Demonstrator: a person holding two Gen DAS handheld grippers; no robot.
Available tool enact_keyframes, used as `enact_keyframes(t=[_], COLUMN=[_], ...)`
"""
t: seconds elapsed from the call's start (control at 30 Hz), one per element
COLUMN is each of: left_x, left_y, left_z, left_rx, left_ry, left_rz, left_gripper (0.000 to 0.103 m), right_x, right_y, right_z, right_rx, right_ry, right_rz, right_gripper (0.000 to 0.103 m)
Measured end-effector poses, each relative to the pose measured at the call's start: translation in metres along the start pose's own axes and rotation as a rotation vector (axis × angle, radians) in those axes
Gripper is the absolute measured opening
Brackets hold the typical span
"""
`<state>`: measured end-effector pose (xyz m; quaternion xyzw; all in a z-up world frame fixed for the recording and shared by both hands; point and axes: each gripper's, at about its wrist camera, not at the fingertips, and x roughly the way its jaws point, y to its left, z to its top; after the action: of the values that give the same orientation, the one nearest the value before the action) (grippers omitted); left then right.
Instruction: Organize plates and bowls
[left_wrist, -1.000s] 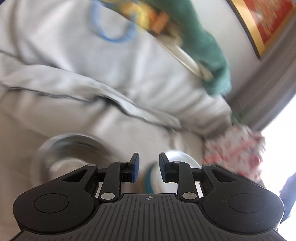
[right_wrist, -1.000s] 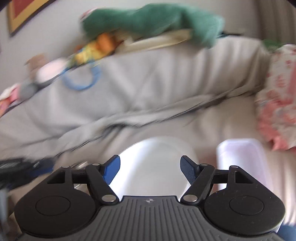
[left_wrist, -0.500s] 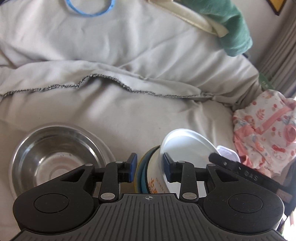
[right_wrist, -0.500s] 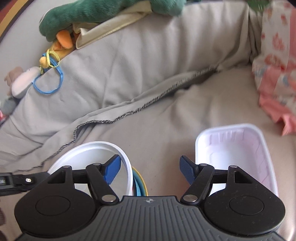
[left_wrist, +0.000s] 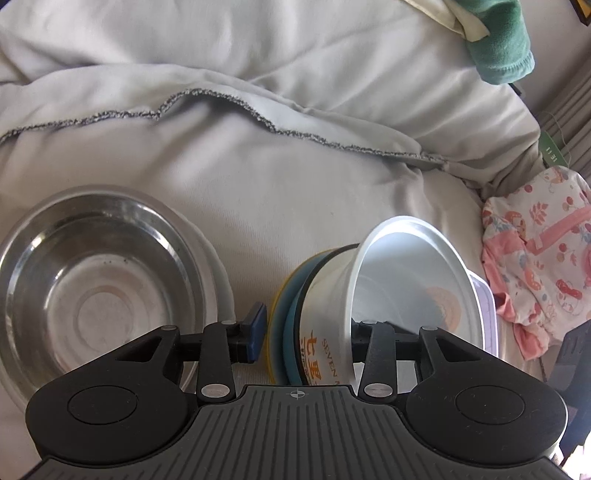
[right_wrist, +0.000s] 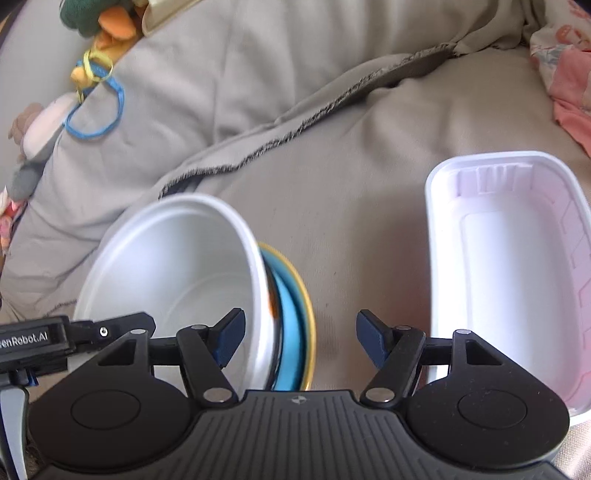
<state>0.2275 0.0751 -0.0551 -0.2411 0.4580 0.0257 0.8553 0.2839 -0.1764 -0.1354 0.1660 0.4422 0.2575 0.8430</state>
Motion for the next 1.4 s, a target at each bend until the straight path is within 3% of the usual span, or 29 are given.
enact_keyframes(t=[0.13,0.27,0.43,0.67,0.9,1.17,1.3,1.4], left_x=[-0.005,-0.003,0.014,0.014,0.020,0.014,0.004,-0.011], left_y=[-0.001,-0.010,-0.005,-0.008,0.003,0.003,0.009,0.012], left_z=[-0.008,-0.011,-0.016,-0.022,-0.022,-0.028,-0.037,-0.050], left_rx=[-0.004,0.050,0.005,0.019,-0.045,-0.023,-0.024,-0.009], left_ry=[-0.011,-0.012,0.054,0.031,0.071,0.081,0.077,0.089], left_rz=[0.026,0.108,0.038,0.065,0.003,0.002,-0.009,-0.013], left_gripper=[0.043,0.043,0.041,0.039,0.038,0.035,0.033,0.035], right_x=[0.006,0.008,0.008,0.009,0.009,0.007,0.001,-0.004], right_y=[0.003,0.005,0.006,0.008,0.007,0.007,0.020,0.024], right_z=[-0.005,-0.008,-0.010,-0.009,-0.008,-0.010,-0.017,-0.026], right_rx=[0.001,-0.002,-0.008,-0.025,-0.034,-0.048,-0.066,-0.046], right_ry=[0.050,0.076,0.078,0.088,0.090,0.073,0.070,0.098], right_rz=[0.048,0.063,0.054,0.069,0.091,0.100,0.040,0.045], right_gripper=[0.065,0.065,0.065,0.065,0.063,0.064,0.064,0.065])
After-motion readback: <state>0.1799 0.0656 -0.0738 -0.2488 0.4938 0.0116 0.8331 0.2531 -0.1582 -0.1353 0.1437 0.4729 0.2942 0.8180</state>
